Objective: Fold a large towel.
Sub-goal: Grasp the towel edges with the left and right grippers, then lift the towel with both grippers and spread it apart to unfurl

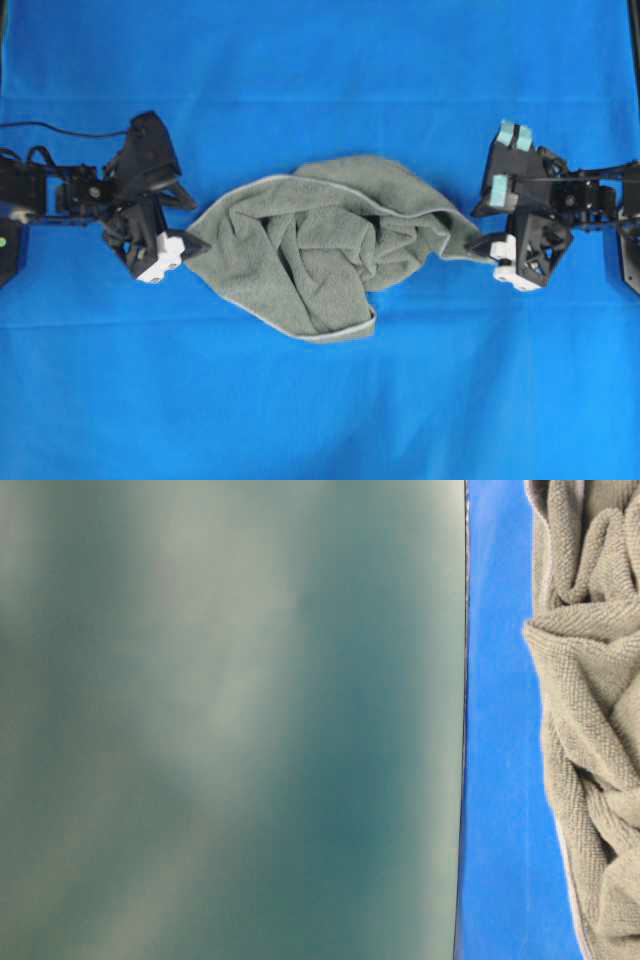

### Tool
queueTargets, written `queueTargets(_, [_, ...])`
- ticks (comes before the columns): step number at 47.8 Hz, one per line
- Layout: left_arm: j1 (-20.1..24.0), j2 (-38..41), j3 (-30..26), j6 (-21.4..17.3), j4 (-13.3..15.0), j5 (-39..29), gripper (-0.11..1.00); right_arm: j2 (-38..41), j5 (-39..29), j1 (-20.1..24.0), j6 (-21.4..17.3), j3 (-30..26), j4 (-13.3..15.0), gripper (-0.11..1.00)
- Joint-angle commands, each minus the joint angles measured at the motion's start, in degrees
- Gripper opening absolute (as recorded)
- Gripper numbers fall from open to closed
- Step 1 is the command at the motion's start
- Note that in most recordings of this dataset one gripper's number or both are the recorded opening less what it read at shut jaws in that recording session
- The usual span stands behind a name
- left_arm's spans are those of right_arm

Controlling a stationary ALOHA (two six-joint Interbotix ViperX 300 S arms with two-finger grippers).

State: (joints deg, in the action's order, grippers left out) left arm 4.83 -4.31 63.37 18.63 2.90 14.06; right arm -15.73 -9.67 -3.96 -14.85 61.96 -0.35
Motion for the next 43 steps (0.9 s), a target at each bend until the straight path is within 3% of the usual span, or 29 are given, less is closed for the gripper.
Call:
queueTargets(1, [1.1, 2.3, -1.2, 0.1, -0.4, 0.2, 0.82, 1.1, 1.7, -0.7, 0.0, -1.2, -0.2, 0.62])
queueTargets(8, [1.3, 3.8, -2.4, -0.8, -0.5, -0.8, 0.80, 2.5, 3.1, -1.3, 0.1, -1.7, 0.1, 0.60])
queueTargets(12, [1.3, 3.9, -3.3, -1.0, -0.7, -3.2, 0.72, 2.4, 2.8, -1.3, 0.2, -1.8, 0.1, 0.51])
queueTargets(20, [1.2, 3.2, -5.0, -3.3, -1.1, -10.9, 0.26, 1.5, 1.1, -1.3, 0.5, -2.4, 0.2, 0.03])
queueTargets(26, [1.2, -0.1, -6.9, -6.9, -1.1, -16.5, 0.01, -1.6, -2.9, -1.3, 0.8, -3.5, 0.2, 0.00])
queueTargets(37, [4.2, -12.8, -13.3, -15.1, -1.1, -34.3, 0.01, -11.6, -11.7, -1.3, 0.8, -6.7, 1.1, 0.00])
queueTargets(43, [6.8, -19.2, -16.9, -17.7, -1.2, -42.1, 0.01, -18.2, -18.2, -1.3, 0.7, -9.3, 2.8, 0.00])
